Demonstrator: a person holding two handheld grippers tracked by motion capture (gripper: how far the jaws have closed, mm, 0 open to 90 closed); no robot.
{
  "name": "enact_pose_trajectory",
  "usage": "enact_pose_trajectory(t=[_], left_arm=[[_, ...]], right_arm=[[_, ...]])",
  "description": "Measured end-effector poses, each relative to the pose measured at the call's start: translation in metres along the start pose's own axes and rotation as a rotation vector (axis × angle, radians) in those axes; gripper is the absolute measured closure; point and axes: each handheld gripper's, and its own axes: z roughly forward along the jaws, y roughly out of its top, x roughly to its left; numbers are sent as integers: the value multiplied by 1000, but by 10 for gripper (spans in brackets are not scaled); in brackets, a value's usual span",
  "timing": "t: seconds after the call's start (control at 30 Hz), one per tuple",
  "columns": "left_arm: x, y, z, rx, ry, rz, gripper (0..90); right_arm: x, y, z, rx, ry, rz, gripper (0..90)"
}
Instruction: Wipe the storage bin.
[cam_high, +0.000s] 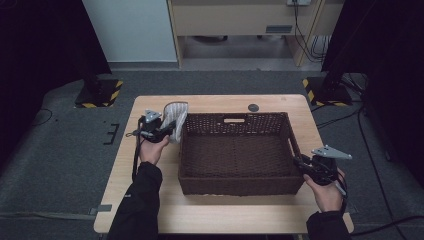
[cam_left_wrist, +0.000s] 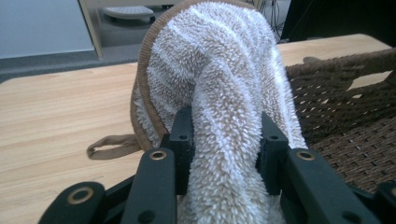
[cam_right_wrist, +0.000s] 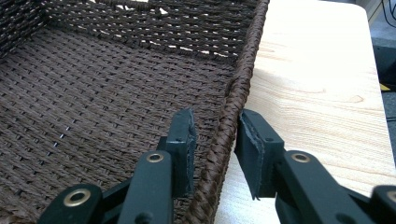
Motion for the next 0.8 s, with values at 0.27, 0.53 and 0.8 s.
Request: enact_pose_trajectory(t=[0.27,0.53,0.8], left_arm=[[2,-21,24,95,16,1,665],[1,-55,49,192,10,-9,671],[9,-32,19,88,-54,-88,679]], right_arm=[[0,0,0,1,0,-3,669],[1,-1,0,5,0,-4,670],[0,-2,0,8,-2,-10,672]])
